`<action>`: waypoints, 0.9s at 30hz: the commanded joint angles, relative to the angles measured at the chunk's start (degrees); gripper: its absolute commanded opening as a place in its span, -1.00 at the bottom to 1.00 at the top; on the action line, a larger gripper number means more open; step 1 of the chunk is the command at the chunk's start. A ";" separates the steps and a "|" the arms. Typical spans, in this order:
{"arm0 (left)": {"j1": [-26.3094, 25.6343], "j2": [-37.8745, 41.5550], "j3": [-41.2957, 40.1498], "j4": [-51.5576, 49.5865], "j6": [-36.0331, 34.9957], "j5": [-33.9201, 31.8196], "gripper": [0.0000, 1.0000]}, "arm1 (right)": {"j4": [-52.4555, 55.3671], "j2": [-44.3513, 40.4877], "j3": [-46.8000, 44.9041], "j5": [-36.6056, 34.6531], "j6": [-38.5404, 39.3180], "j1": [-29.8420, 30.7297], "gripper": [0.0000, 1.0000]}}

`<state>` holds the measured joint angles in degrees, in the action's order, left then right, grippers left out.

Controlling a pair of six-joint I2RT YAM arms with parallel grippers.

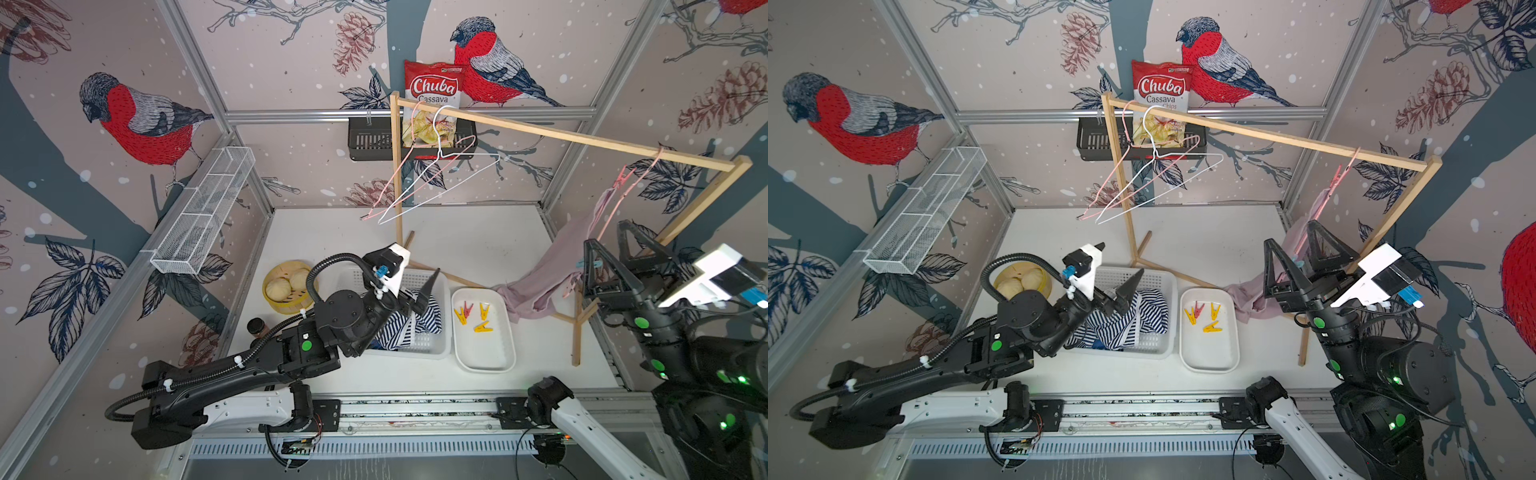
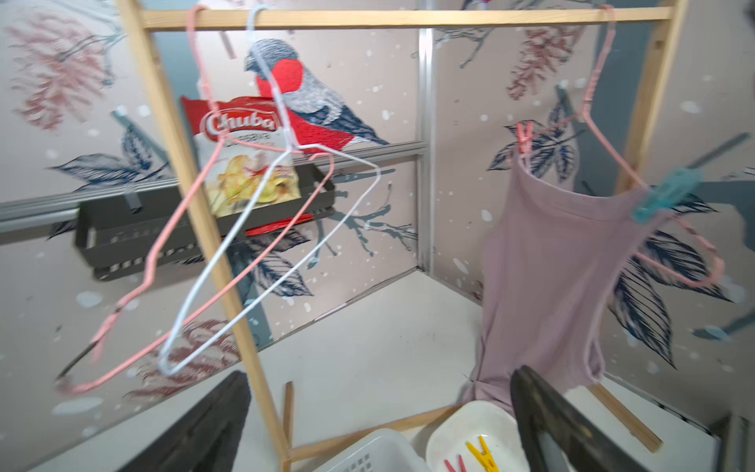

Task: Remove the clothespins securing tank tops to the hanger
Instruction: Place the hanger on the clothesline, then pick up the hanger from the clothesline.

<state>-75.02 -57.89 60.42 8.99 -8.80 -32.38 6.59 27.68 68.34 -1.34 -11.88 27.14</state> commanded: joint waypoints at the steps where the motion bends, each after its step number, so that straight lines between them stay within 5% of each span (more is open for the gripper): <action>1: -1.36 -2.97 2.70 5.76 -4.41 7.67 0.96 | 2.46 -0.51 0.09 -9.57 0.65 -0.32 1.00; 15: -2.11 -22.34 16.26 8.06 -1.29 25.39 0.95 | 7.18 -1.04 -1.04 -35.28 -0.56 -0.09 1.00; 27: -0.30 -40.76 38.97 -1.06 2.83 37.29 0.94 | 13.36 0.44 -1.73 -42.07 -3.72 7.91 1.00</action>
<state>-75.77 -96.51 96.20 10.41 -7.42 0.64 19.38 28.47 66.83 -39.62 -15.14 32.88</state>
